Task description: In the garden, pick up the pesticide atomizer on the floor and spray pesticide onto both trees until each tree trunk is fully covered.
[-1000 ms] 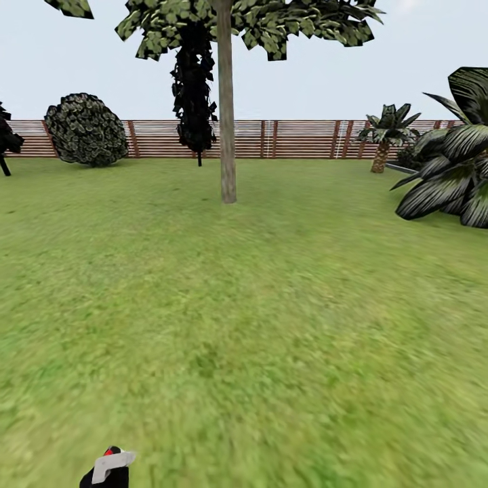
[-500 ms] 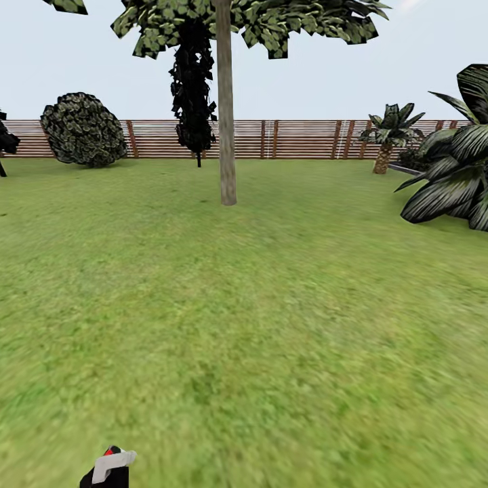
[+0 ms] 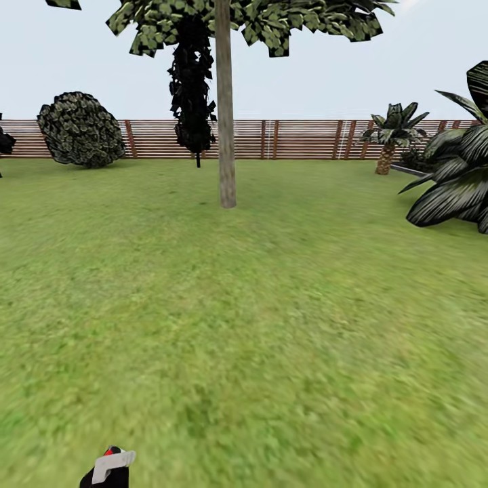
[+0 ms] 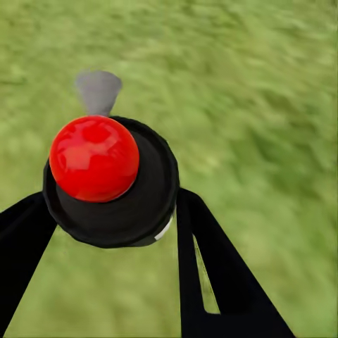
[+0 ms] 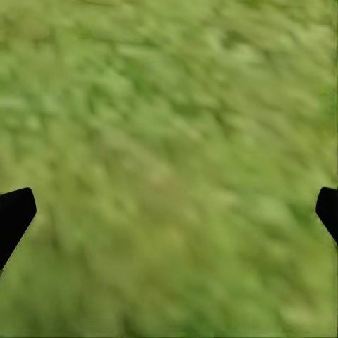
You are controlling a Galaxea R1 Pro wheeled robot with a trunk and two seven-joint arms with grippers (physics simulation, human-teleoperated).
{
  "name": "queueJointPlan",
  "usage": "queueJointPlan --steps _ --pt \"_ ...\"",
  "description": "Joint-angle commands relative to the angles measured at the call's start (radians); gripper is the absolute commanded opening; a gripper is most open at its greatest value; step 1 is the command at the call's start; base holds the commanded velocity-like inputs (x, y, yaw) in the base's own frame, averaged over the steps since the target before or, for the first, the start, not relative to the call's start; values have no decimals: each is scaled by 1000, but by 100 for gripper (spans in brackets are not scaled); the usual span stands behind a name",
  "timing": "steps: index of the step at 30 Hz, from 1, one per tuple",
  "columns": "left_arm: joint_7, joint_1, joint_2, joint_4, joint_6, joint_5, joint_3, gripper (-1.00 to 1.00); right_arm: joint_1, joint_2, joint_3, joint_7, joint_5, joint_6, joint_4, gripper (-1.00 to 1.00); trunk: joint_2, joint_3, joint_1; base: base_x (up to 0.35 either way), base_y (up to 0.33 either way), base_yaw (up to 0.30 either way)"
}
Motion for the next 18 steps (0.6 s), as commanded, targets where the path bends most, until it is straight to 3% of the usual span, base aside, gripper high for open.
queueJointPlan --steps 1,18 --pt "-4 -1 0 1 -3 9 1 -100 -1 0 -8 4 6 -3 1 100 0 -1 0 339 0 0" --pt "-5 -1 0 1 -3 9 1 -100 -1 0 -8 4 6 -3 1 100 0 -1 0 339 0 0"
